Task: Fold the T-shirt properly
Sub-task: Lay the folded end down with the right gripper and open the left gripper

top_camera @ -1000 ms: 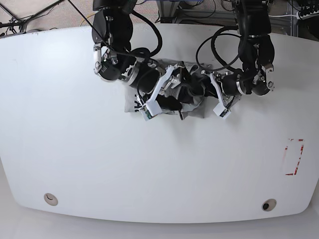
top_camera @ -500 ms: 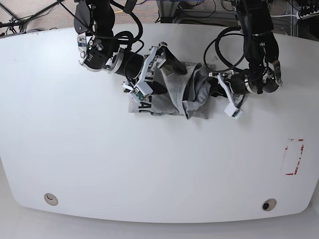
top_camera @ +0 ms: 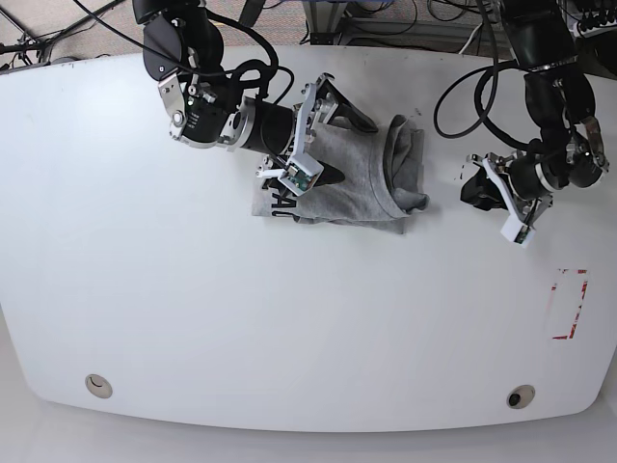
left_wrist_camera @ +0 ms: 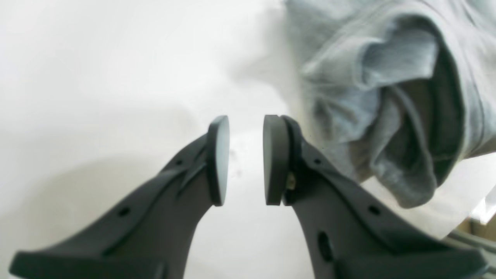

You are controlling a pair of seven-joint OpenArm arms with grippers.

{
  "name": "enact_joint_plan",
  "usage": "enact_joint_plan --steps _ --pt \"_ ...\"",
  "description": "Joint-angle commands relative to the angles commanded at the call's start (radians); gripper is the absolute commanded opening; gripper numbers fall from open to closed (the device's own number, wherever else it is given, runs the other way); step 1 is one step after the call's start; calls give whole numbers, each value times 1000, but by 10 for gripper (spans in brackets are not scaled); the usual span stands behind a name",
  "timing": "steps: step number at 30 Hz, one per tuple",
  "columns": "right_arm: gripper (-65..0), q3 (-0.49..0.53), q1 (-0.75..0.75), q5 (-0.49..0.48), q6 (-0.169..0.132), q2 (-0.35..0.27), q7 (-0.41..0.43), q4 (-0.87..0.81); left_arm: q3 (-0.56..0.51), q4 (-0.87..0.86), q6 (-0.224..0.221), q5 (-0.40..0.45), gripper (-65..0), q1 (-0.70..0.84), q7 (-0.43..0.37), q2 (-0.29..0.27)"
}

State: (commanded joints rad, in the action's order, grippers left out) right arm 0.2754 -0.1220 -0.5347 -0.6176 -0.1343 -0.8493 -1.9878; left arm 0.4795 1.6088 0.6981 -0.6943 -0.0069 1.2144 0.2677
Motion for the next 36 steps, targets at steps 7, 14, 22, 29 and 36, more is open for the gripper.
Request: enact_joint_plan --steps 7,14,22,29,36 --pt "-149 141 3 176 0 28 8 32 74 -2 0 3 -506 51 2 57" --pt "-355 155 49 322 0 149 44 118 77 -2 0 3 -506 106 2 86" --pt "-358 153 183 439 2 242 78 318 83 6 0 2 -506 155 2 89" --pt "-365 143 293 479 23 269 230 603 84 2 0 2 -506 189 0 89" --pt "-365 81 336 362 83 264 253 640 78 -2 0 3 -506 184 0 89"
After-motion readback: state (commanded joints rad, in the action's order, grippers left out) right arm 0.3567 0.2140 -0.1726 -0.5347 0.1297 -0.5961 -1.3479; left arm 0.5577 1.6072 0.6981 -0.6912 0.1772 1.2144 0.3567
